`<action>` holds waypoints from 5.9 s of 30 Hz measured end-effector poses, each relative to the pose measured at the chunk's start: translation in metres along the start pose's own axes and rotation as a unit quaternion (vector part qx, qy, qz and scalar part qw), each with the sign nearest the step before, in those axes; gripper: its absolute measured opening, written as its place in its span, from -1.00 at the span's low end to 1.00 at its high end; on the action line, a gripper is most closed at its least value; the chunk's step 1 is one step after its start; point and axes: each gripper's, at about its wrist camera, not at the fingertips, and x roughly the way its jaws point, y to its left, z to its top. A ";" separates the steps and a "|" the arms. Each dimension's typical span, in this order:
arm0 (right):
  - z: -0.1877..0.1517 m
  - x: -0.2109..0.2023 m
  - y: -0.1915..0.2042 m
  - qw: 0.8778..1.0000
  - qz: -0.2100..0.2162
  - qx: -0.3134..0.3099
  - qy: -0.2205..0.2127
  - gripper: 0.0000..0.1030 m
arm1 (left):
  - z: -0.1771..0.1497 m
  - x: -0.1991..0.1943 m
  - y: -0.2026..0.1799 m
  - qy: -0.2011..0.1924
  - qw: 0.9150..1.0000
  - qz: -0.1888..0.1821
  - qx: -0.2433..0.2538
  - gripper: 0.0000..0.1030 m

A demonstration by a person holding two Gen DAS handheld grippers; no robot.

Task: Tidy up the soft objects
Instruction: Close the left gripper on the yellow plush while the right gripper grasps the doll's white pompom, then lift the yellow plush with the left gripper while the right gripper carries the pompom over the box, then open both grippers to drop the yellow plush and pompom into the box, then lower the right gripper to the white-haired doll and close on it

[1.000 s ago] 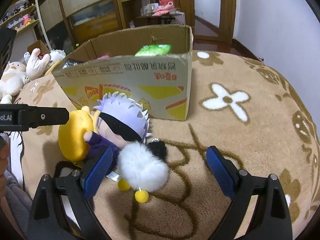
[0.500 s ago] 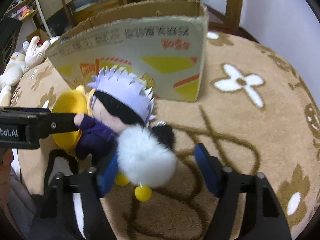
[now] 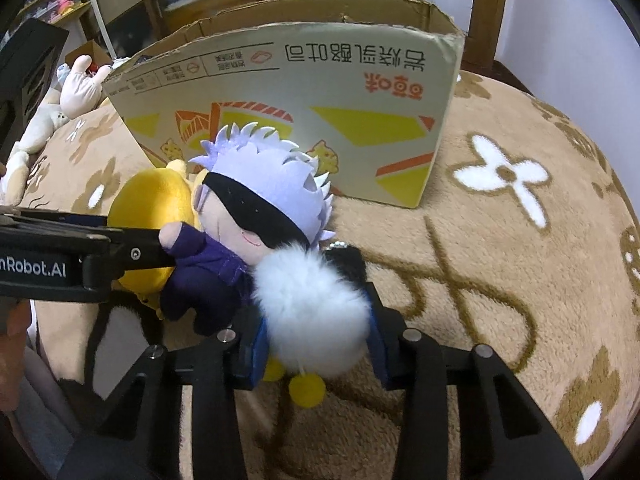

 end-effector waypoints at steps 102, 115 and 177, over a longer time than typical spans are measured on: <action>0.096 -0.076 -0.022 0.974 0.022 -0.003 -0.225 -0.18 | 0.080 -0.108 -0.024 -0.288 0.953 0.028 0.093 0.44; 0.089 -0.076 -0.019 0.978 0.021 0.005 -0.206 0.12 | 0.072 -0.104 -0.020 -0.279 0.955 0.043 0.093 0.83; 0.040 0.001 -0.013 0.991 0.086 0.076 -0.070 0.96 | -0.013 -0.146 -0.018 -0.272 0.955 0.076 0.088 0.84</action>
